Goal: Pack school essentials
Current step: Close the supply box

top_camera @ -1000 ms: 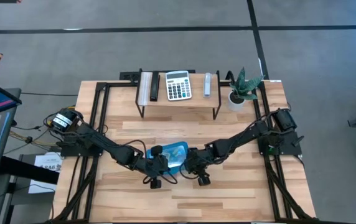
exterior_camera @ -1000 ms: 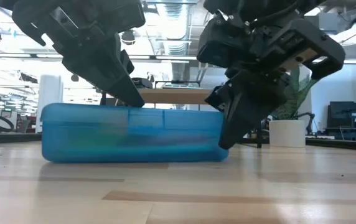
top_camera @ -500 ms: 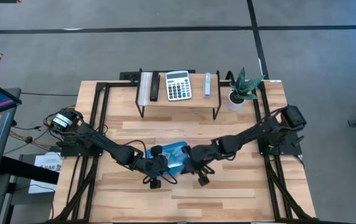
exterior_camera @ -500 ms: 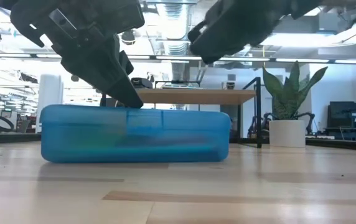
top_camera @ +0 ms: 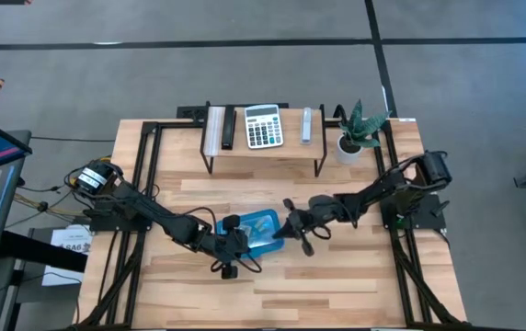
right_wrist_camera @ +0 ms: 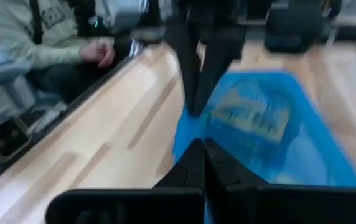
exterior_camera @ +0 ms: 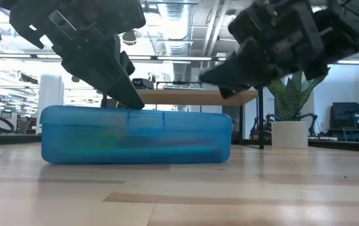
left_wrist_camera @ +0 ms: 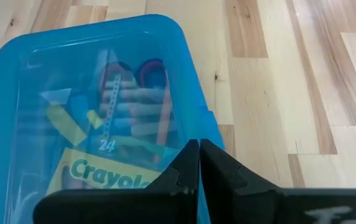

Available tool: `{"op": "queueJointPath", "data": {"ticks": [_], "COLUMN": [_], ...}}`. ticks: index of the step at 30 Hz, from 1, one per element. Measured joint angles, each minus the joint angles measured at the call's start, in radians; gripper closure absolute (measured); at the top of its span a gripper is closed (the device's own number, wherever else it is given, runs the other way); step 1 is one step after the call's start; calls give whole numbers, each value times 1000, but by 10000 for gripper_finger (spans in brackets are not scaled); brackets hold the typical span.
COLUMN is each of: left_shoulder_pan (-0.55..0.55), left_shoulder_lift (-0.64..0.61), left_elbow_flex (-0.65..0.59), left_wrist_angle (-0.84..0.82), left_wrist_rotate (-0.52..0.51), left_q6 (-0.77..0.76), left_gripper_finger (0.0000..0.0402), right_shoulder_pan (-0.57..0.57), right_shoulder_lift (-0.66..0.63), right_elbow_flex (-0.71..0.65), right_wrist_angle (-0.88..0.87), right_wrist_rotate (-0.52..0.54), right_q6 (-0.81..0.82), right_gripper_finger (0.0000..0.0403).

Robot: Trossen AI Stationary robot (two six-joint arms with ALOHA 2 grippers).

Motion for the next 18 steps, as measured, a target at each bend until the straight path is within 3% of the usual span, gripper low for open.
{"op": "queueJointPath", "data": {"ticks": [10, 18], "left_shoulder_pan": [0, 0], "left_shoulder_lift": [0, 0], "left_elbow_flex": [0, -1], "left_wrist_angle": [2, 5], "left_wrist_rotate": [-14, -14], "left_q6": [-5, -6], "left_gripper_finger": [402, 402], "right_shoulder_pan": [13, -29], "right_shoulder_lift": [2, 155], "right_elbow_flex": [-9, -3], "right_wrist_angle": [14, 142], "right_wrist_rotate": [3, 11], "right_q6": [-42, 13], "right_gripper_finger": [394, 394]}}
